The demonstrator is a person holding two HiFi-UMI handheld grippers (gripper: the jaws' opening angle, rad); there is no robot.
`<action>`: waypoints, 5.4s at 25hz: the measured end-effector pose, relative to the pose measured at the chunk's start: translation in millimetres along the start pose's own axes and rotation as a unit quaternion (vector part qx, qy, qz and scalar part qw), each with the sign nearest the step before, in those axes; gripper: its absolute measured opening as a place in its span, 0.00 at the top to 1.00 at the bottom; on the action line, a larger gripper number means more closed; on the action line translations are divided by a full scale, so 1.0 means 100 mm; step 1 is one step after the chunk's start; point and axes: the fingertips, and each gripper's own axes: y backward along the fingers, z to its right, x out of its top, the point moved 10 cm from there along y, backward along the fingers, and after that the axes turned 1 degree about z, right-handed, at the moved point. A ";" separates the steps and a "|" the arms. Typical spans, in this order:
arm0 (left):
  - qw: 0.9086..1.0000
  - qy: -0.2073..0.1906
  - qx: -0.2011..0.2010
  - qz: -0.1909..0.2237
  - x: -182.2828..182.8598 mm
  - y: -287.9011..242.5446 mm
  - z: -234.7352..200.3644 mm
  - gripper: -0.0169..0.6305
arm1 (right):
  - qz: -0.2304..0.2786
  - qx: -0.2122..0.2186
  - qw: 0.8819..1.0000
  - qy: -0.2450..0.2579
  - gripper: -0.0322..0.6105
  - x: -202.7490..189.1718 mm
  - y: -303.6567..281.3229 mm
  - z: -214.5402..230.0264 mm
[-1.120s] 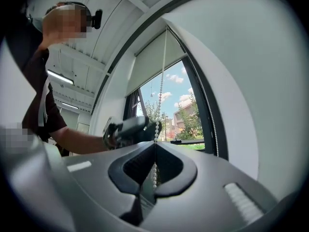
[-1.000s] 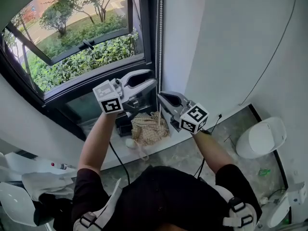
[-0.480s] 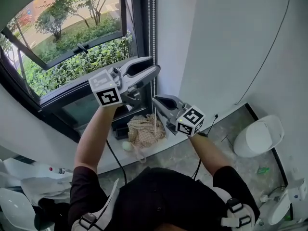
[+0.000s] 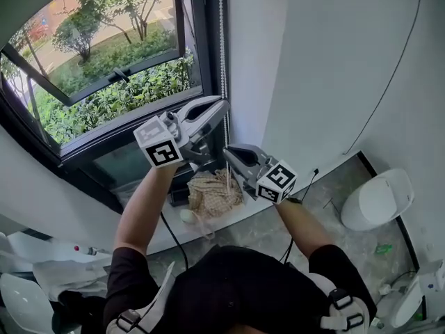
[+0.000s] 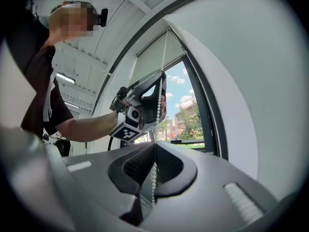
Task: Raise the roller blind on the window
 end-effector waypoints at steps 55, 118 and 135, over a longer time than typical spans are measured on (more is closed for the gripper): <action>0.993 0.052 0.100 -0.043 -1.16 0.86 0.00 0.96 | -0.027 0.077 0.993 0.083 0.56 1.57 -0.55 0.15; 0.999 0.000 -0.033 0.016 0.28 -0.09 -0.13 0.79 | -0.059 0.038 0.998 -0.010 0.94 0.28 -0.24 0.01; 0.994 0.076 0.058 -0.057 -1.16 0.47 0.06 0.95 | -0.230 0.030 0.971 -0.061 0.94 -0.99 0.28 -0.11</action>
